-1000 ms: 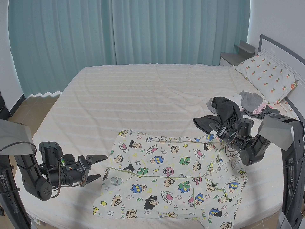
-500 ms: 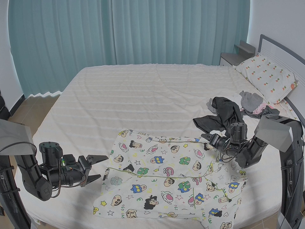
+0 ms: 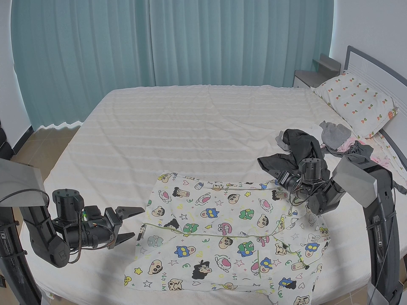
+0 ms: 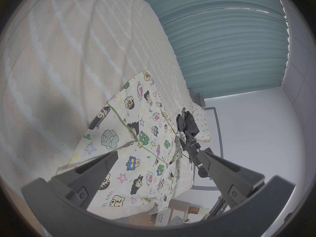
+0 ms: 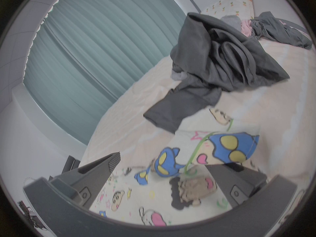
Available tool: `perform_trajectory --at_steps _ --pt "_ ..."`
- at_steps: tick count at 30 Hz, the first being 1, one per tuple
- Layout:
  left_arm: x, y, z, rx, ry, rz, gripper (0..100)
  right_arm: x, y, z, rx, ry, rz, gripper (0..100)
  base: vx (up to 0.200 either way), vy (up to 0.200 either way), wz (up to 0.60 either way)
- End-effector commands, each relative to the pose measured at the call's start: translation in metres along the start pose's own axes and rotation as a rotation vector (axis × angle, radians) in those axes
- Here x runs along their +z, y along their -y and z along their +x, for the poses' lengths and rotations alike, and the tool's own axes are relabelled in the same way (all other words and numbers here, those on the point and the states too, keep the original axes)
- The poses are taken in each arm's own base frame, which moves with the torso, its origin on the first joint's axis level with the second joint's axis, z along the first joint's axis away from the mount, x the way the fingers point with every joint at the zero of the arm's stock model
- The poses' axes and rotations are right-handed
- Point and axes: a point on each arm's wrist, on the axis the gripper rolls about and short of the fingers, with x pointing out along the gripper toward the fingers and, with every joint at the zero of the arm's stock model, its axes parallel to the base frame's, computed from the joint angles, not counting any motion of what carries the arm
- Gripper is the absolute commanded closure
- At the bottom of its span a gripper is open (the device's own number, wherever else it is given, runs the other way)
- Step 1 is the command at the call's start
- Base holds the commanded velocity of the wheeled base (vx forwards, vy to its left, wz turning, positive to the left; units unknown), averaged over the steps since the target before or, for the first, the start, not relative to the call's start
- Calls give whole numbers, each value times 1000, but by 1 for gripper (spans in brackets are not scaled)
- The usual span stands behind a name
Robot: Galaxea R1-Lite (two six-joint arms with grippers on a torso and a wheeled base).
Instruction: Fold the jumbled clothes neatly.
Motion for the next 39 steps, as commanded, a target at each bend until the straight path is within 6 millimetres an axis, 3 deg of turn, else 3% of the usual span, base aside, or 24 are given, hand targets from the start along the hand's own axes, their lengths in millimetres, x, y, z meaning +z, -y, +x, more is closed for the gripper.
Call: perform_trajectory --at_steps 1,8,16,23,27,39 --pt "0 0 0 0 0 0 0 -2 8 28 45 75 -3 0 0 0 0" --pt "-2 -1 2 17 13 1 0 22 -11 31 170 244 5 0 0 0 0" --pt "-5 -3 6 41 24 33 0 25 -9 32 178 269 6 0 0 0 0" --pt "-5 -3 6 41 22 33 0 53 1 1 124 245 17 0 0 0 0" --pt "-5 -3 6 41 24 33 0 47 1 -10 155 160 20 0 0 0 0" --pt "-5 -3 6 41 24 35 0 3 -16 -6 173 30 8 0 0 0 0"
